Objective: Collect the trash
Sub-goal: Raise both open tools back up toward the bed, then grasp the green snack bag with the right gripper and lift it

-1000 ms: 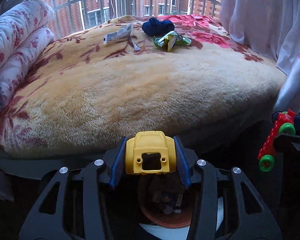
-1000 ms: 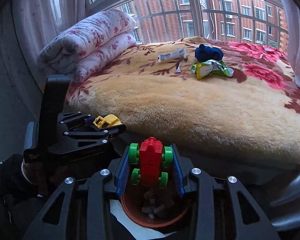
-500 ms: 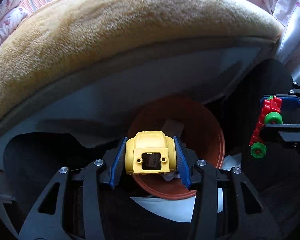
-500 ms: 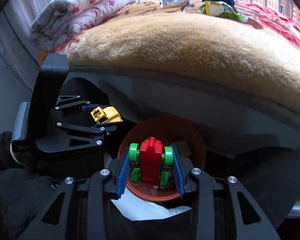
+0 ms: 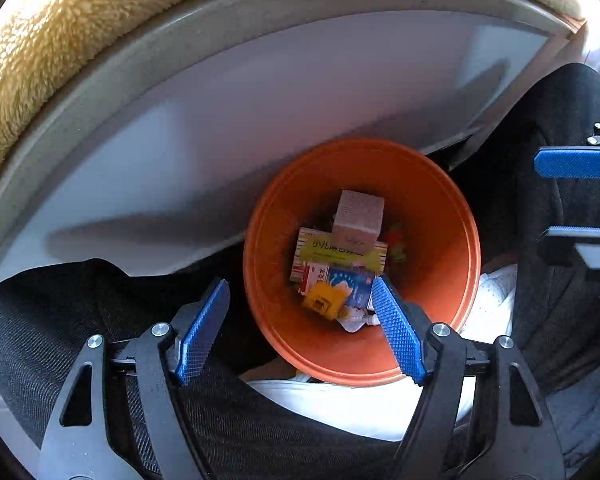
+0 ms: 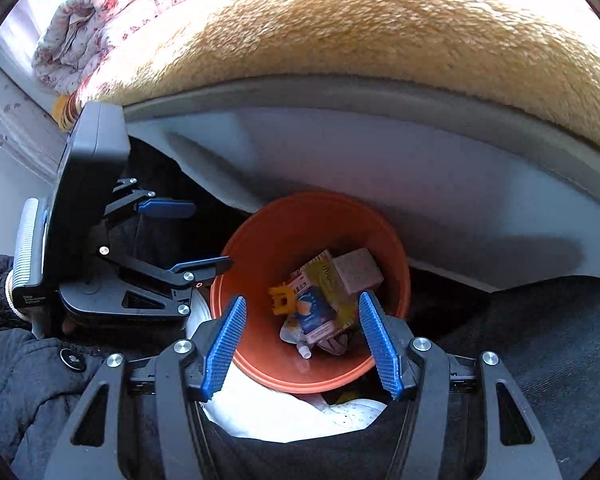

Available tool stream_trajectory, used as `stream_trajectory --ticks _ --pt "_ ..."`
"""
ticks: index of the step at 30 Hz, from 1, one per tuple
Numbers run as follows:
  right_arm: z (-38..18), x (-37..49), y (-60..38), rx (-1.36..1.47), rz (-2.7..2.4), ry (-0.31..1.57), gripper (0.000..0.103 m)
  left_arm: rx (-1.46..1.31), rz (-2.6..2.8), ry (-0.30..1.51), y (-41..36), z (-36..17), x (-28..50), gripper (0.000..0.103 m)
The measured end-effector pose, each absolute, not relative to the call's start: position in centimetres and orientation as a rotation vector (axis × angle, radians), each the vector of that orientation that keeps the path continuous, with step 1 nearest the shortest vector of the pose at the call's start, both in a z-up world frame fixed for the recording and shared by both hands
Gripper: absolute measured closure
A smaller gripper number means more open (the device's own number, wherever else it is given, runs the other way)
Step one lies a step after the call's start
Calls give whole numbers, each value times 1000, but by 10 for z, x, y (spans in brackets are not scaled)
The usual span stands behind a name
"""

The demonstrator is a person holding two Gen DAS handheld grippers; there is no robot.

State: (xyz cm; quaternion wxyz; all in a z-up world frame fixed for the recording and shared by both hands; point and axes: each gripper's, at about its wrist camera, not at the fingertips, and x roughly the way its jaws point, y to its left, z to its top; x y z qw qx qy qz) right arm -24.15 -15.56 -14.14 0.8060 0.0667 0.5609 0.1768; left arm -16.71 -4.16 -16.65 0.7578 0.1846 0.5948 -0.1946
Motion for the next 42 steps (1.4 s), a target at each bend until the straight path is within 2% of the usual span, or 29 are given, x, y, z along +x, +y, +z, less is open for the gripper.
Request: stream_trajectory --ticks 8,15,18,23,25,33,42 --pt "-120 -241 -168 155 383 1133 44 367 -434 1238 -37 -149 -164 31" --pt "-65 -236 -179 140 400 966 41 375 -496 962 -33 -79 -178 31" --pt "-46 -230 -186 132 378 902 39 335 -496 859 -29 -50 -178 22" --pt "-23 -200 -203 210 334 834 37 304 -444 748 -29 -22 -161 21" --pt "-16 -182 -212 261 300 816 33 287 -413 736 -33 -16 -149 21" --pt "7 -92 -230 352 230 796 29 193 -346 737 -30 -9 -118 21" --pt "-15 0 -242 511 156 860 27 188 -315 727 -15 -7 -102 21"
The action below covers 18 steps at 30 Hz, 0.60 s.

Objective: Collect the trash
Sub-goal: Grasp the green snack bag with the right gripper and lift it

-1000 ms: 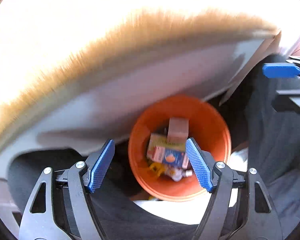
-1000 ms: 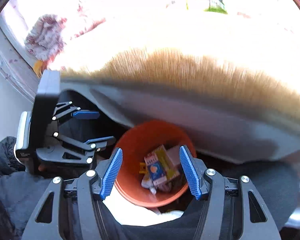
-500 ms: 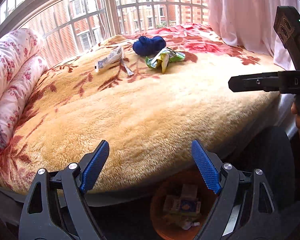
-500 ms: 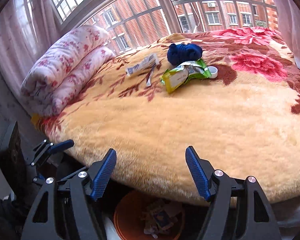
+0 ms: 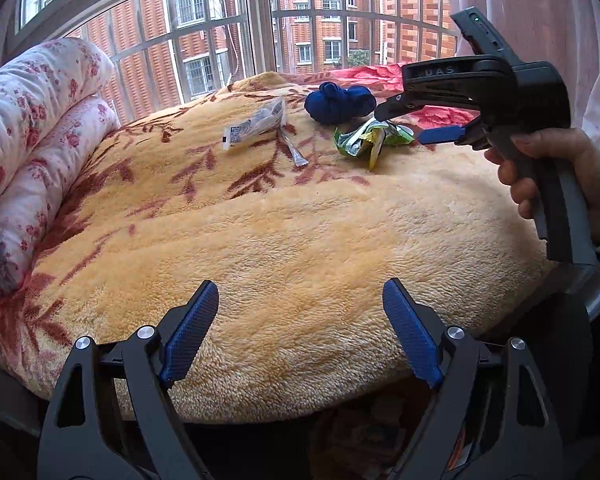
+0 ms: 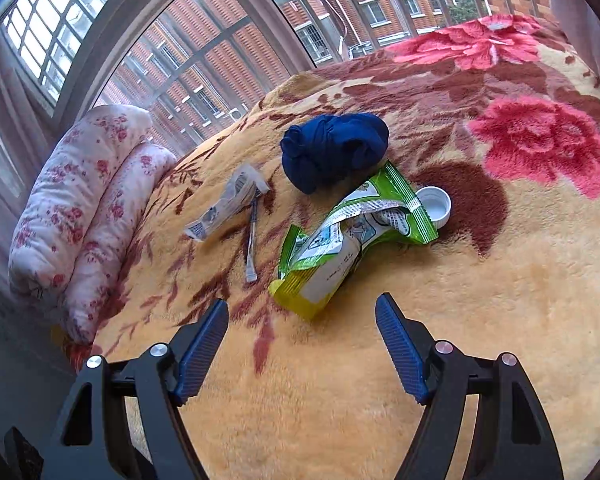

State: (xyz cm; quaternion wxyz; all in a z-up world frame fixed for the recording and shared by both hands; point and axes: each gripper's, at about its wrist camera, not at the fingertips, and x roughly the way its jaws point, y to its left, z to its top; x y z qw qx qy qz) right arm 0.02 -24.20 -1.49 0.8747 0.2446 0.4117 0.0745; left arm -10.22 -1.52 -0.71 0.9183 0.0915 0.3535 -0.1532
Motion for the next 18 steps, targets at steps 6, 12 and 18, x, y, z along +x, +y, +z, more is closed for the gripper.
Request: stream_trajectory --ticks 6,12,18 --pt "-37 42 -250 603 100 911 24 147 -320 731 -4 -7 -91 21" --pt "-50 79 -254 678 54 947 21 123 -321 739 0 -9 -81 21" --pt "-56 91 -249 653 21 951 44 113 -310 749 5 -10 -77 21"
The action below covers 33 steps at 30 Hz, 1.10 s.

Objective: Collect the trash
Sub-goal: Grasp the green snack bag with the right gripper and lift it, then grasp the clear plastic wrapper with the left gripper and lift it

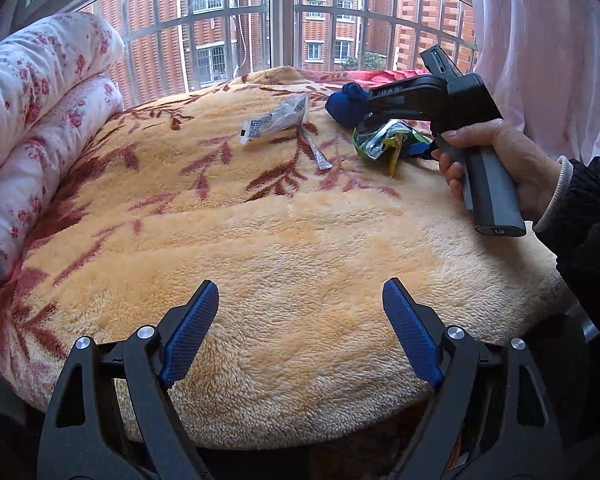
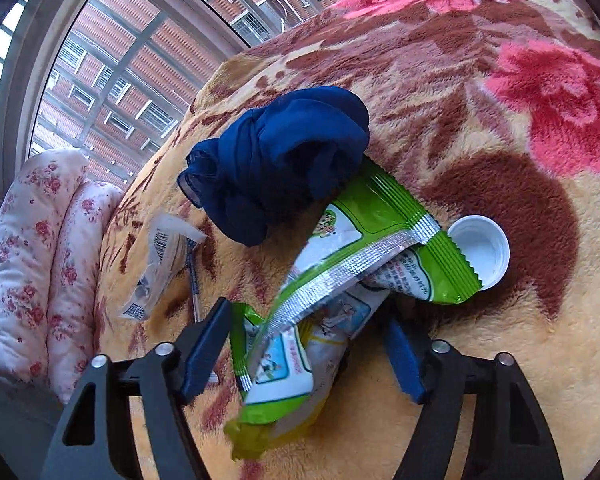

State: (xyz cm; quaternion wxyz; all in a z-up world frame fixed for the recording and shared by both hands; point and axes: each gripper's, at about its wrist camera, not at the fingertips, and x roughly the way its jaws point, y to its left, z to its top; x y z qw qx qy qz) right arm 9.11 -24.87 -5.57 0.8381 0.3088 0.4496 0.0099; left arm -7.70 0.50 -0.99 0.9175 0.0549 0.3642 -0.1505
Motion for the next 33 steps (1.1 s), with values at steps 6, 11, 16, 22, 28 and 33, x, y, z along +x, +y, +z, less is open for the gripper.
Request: stream_trajectory --ticks 6,11,16,22,28,33 --pt "-54 78 -254 671 76 928 63 79 -305 768 8 -8 -72 21" --pt "-41 51 -247 616 141 884 64 78 -291 774 5 -5 -63 21" --pt "-25 12 -243 558 200 844 64 68 -299 786 -3 3 -42 21" --pt "-3 -37 -253 455 204 786 64 117 -286 760 -22 18 6 21" --pt "3 -70 -269 435 192 752 64 168 -291 797 -40 25 86 21" --pt "-1 -78 -275 422 177 743 64 208 -285 843 -56 14 143 21"
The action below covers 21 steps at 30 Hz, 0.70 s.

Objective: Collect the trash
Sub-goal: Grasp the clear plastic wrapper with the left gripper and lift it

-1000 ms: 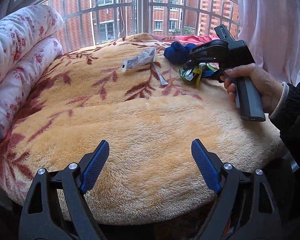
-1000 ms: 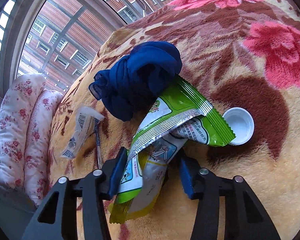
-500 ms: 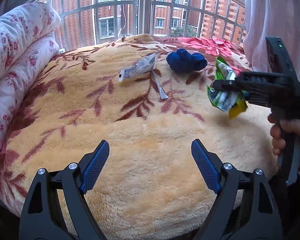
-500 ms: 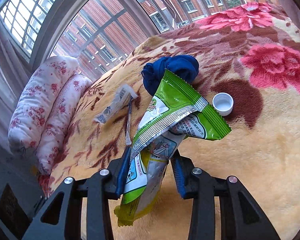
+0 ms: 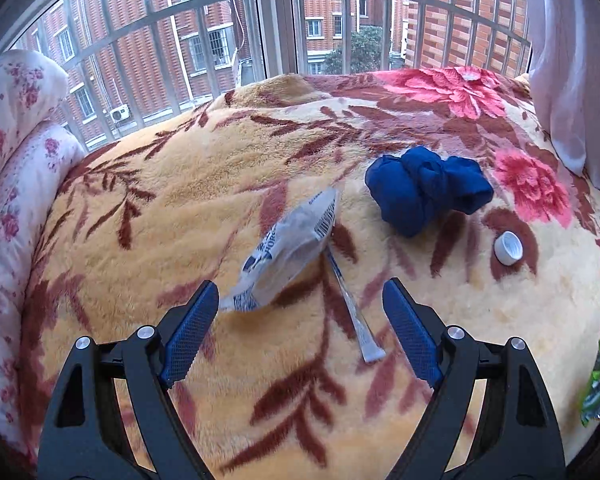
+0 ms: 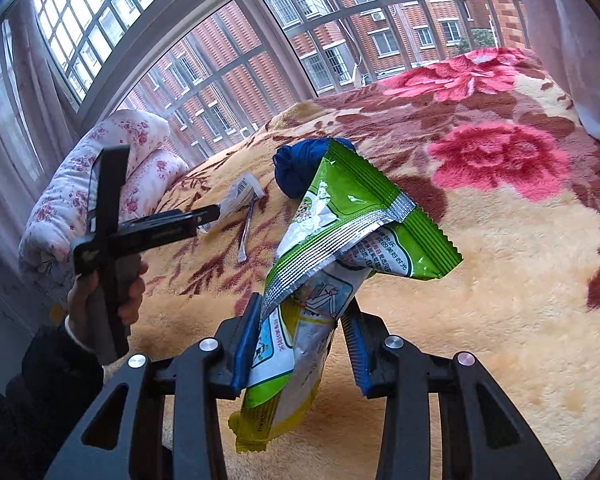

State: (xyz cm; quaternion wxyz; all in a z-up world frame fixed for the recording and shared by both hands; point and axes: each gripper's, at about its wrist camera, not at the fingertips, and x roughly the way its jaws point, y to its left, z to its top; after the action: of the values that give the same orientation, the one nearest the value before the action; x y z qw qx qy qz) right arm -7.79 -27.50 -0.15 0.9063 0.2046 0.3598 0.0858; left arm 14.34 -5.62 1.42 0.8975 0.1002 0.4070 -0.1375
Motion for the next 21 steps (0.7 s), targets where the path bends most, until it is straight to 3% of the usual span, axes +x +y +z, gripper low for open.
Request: stream_trajectory --ticks 11,12,13,15,18,21 --pt "-21 -74 -276 438 193 754 64 228 -224 944 -75 -22 203 21" --pt "-22 -74 -276 439 195 756 64 222 -214 942 -75 -24 206 29" --pt "-23 -73 -275 443 197 757 64 215 -213 946 -74 -25 207 50" --pt "-24 -73 -274 445 199 759 64 186 -214 955 -71 -27 208 56" --pt "-24 -74 -272 446 202 759 64 163 -209 941 -67 -23 200 82" --pt "-22 -76 -270 444 206 757 64 119 -222 922 -60 -15 185 88"
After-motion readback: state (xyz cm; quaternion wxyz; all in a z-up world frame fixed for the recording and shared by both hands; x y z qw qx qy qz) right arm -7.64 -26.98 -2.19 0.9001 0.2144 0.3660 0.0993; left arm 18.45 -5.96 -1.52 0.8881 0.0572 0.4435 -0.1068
